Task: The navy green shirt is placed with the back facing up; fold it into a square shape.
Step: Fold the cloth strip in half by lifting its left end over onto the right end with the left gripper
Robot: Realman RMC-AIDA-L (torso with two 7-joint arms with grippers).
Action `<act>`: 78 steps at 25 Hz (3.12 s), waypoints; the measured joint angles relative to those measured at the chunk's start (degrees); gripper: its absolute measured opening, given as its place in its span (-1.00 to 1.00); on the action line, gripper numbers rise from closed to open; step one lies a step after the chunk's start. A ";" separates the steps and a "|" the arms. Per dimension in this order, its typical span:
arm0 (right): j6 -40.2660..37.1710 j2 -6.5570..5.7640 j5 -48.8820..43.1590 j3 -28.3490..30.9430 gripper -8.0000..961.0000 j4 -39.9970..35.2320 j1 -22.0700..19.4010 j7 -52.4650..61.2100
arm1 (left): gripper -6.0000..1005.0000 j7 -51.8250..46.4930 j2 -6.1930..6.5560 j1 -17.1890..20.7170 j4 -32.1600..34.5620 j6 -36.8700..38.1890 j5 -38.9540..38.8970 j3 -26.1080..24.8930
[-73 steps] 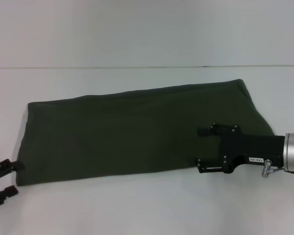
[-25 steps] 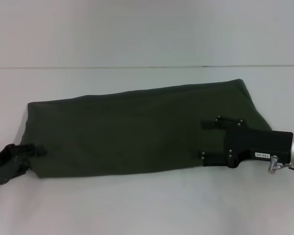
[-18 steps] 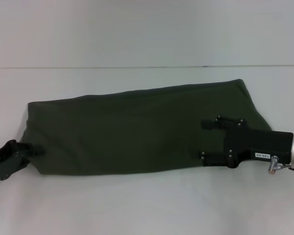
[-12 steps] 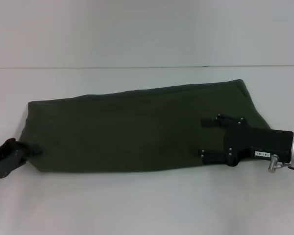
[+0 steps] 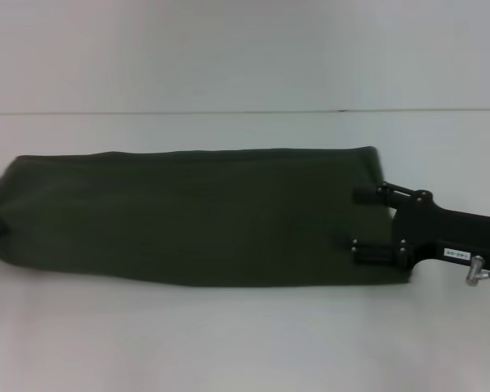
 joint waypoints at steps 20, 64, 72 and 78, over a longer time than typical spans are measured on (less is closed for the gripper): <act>0.07 0.11 0.04 9.69 0.93 1.29 -3.25 0.00 | -0.88 -1.12 2.49 -5.48 3.88 5.81 1.98 0.30; 0.39 0.04 0.05 16.16 0.91 4.33 -6.65 0.00 | -0.88 25.30 -11.94 -20.87 -31.72 -7.38 -32.77 15.78; -0.05 -0.03 0.05 16.16 0.89 4.00 -7.05 0.00 | -0.89 28.49 -12.03 -19.99 -32.81 -10.33 -33.27 15.58; -0.06 -0.12 0.05 16.62 0.87 3.90 -7.26 0.00 | -0.75 37.89 -12.02 -21.50 -38.41 -9.84 -34.57 14.90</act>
